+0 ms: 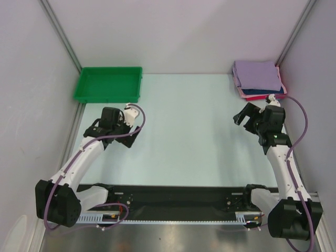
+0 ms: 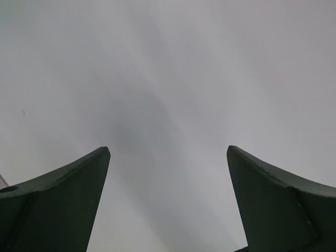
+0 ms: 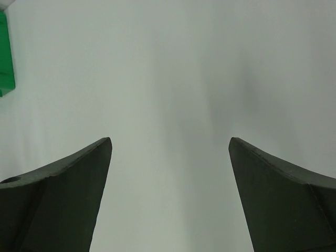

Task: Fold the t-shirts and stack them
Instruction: Neatly place the folded tshirt to the corner

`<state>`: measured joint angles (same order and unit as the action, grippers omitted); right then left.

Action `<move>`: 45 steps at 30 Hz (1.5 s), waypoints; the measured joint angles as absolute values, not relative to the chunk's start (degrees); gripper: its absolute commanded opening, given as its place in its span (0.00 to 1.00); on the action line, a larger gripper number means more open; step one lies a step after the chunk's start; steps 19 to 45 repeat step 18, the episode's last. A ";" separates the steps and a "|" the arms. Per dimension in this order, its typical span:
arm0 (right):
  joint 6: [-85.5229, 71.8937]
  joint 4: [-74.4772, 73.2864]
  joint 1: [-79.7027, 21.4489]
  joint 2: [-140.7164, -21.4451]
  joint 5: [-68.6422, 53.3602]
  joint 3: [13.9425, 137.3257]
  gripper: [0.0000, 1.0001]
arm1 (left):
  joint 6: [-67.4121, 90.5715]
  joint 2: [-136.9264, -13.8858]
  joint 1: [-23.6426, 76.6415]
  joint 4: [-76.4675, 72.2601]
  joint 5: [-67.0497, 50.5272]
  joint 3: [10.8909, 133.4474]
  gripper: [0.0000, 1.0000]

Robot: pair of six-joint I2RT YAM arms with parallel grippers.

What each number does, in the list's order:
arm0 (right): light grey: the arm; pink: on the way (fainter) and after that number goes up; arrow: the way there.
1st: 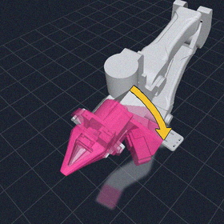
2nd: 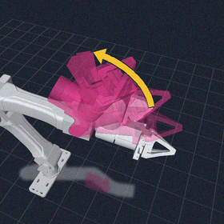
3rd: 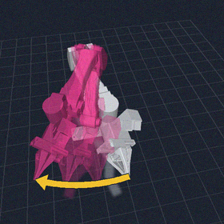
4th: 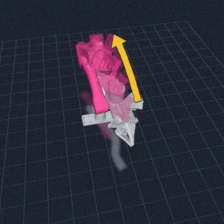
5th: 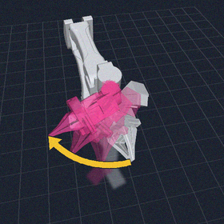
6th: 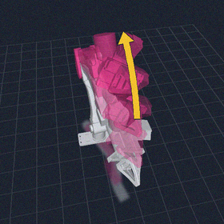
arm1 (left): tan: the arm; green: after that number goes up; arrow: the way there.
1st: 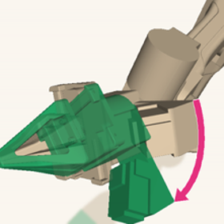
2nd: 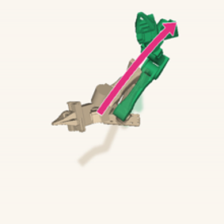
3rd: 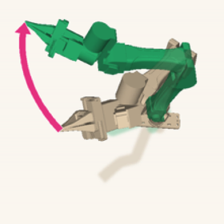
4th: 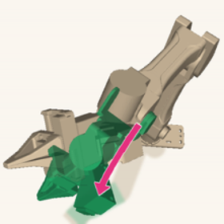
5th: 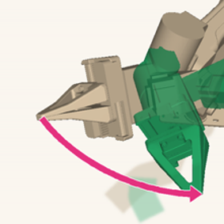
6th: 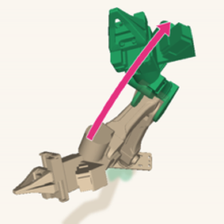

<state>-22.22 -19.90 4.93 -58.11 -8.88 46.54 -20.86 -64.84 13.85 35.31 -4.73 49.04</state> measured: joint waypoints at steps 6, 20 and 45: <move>-24.29 -19.86 4.80 -55.09 -10.90 43.72 1.00 | -20.47 -63.61 13.82 33.06 -5.02 46.96 1.00; -24.23 -19.84 4.73 -52.29 -11.42 43.55 1.00 | -20.58 -59.88 13.74 31.35 -5.98 45.41 1.00; -24.23 -19.84 4.73 -52.29 -11.42 43.55 1.00 | -20.58 -59.88 13.74 31.35 -5.98 45.41 1.00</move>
